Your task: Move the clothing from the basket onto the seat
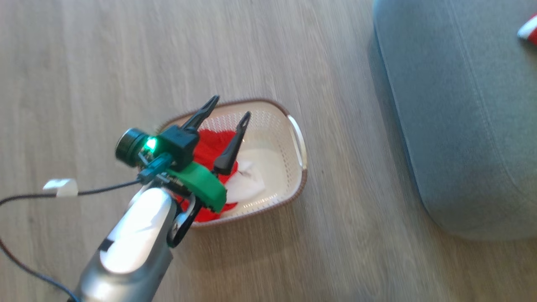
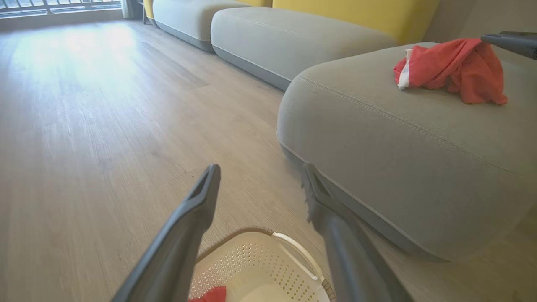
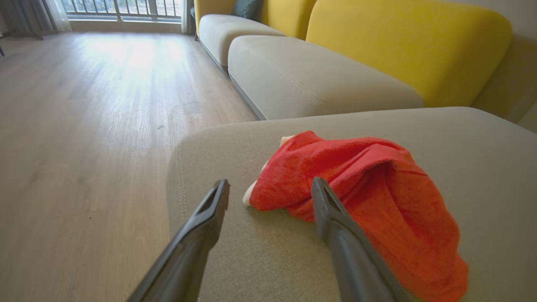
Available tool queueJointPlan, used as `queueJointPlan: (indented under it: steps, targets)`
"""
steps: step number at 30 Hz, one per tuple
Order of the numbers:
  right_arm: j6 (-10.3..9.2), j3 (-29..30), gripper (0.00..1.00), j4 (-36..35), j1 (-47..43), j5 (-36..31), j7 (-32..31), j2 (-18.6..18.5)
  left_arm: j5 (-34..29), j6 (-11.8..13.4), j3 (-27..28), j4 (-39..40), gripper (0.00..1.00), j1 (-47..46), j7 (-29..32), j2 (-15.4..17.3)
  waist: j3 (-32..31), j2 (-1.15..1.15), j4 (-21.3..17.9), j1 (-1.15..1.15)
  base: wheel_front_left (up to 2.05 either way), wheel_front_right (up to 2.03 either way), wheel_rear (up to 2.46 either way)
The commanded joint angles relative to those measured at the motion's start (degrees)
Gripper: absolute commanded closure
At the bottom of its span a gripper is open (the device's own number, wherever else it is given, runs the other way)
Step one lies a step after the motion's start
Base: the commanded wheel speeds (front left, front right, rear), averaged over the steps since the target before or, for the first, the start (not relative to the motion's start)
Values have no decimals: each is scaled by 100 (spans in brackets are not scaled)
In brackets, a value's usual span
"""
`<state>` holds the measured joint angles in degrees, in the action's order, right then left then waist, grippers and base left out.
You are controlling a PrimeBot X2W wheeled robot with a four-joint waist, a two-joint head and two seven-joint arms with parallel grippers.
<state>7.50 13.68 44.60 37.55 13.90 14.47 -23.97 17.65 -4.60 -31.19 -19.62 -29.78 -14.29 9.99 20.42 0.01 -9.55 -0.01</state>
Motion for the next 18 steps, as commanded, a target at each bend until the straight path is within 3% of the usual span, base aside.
queueJointPlan:
  steps: [1,18]
  targets:
    - [-1,-167,0,-339,-219,39,52,0,-27,33,364,127,0,75,-70,11,-469,-1,282,1,0,0,0]
    - [-1,-1242,0,-1412,-1405,249,52,631,-428,350,2133,-86,0,1468,-71,-215,-1856,-1,964,1,0,0,0]
